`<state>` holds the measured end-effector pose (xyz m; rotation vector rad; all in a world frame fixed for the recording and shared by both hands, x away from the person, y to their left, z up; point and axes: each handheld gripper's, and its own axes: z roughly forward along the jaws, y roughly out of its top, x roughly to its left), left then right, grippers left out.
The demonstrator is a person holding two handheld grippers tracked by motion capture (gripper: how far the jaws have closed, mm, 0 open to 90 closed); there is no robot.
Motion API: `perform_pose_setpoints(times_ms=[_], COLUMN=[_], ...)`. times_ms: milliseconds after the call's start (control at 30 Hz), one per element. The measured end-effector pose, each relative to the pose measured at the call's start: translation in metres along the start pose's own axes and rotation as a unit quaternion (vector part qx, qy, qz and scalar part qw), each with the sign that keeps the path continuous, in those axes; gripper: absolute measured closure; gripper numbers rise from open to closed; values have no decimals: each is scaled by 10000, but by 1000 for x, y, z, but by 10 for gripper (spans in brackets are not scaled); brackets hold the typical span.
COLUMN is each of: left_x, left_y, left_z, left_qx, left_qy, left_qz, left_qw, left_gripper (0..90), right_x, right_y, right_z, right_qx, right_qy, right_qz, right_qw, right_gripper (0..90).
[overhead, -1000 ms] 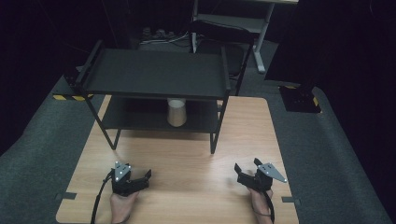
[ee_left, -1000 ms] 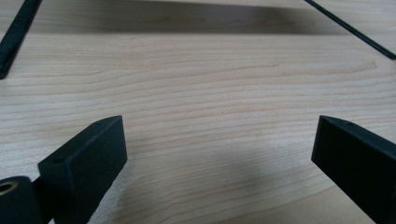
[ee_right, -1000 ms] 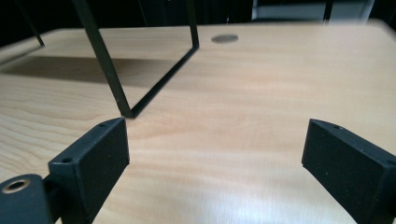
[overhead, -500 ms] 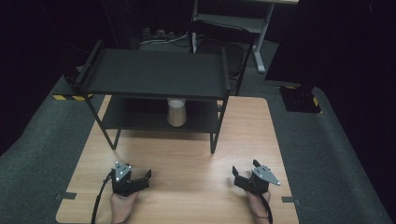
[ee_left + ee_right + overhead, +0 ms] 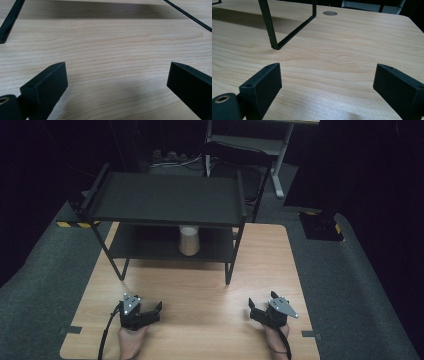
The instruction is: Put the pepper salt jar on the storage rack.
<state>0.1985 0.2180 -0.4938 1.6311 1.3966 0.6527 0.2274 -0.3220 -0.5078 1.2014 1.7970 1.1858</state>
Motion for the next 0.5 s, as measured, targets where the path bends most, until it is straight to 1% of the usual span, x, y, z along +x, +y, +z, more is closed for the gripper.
perform_pose_setpoints(times_ms=[300, 500], left_x=[0, 0], left_y=[0, 0], left_z=[0, 0], left_qx=[3, 5], left_qy=[3, 5], left_qz=[11, 9], left_qw=[10000, 10000], left_gripper=[33, 33], right_x=[0, 0], right_y=[1, 2], right_z=[1, 1], right_qx=[36, 70], right_qy=[-8, 6], right_qz=[3, -47], right_qw=[10000, 10000], right_gripper=[73, 73])
